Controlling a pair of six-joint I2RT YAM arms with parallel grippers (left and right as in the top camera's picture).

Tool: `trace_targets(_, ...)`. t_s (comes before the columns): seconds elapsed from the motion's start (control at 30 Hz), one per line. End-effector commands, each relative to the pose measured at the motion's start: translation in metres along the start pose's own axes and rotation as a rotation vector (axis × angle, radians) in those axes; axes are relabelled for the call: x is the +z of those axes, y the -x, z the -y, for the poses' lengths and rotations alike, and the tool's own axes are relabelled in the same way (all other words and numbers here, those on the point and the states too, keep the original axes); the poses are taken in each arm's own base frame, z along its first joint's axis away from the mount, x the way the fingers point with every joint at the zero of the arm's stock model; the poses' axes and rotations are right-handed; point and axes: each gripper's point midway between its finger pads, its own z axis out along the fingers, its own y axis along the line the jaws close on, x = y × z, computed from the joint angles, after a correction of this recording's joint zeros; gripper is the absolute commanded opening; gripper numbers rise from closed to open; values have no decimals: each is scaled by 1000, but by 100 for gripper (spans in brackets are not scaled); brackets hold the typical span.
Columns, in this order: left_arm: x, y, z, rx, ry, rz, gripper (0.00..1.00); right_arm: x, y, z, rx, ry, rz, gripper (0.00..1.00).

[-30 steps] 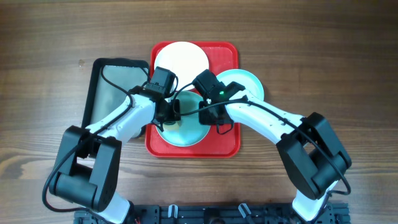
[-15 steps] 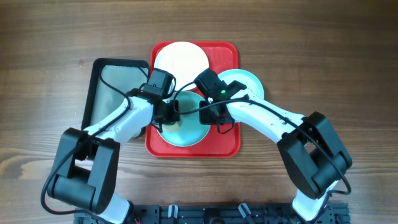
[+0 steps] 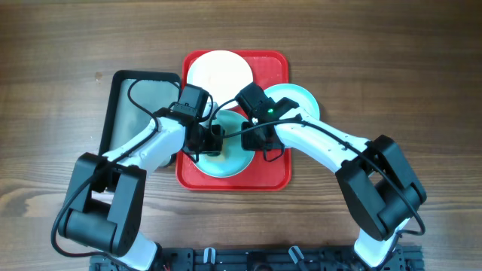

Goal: Clean dirty plates on tray and stack at the side
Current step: 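Scrub the held light-blue plate surface with the sponge in the left gripper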

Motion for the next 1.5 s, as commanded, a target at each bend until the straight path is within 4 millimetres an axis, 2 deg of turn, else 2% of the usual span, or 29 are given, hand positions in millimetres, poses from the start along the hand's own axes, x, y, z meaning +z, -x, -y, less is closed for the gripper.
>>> trace_targets(0.0,26,-51,8,-13,-89,-191,4,-4,-4,-32,-49,130,-29,4)
trace_targets(0.5,25,-48,18,43,-154,-182,4,-4,-3,-33,-49,131,-27,4)
trace_targets(0.83,25,-32,22,68,-171,-118,4,-4,-3,-33,-49,131,-27,4)
trace_targets(1.1,25,-30,21,66,-173,-111,4,-4,-3,-33,-49,132,-27,4)
trace_targets(1.2,22,-23,25,74,-178,-94,4,-4,-3,-33,-49,132,-27,4)
trace_targets(1.37,8,0,37,104,-196,-28,4,-4,-3,-33,-49,132,-26,4)
trace_targets(1.47,4,8,35,112,-164,4,4,-4,-3,-33,-48,132,-27,4)
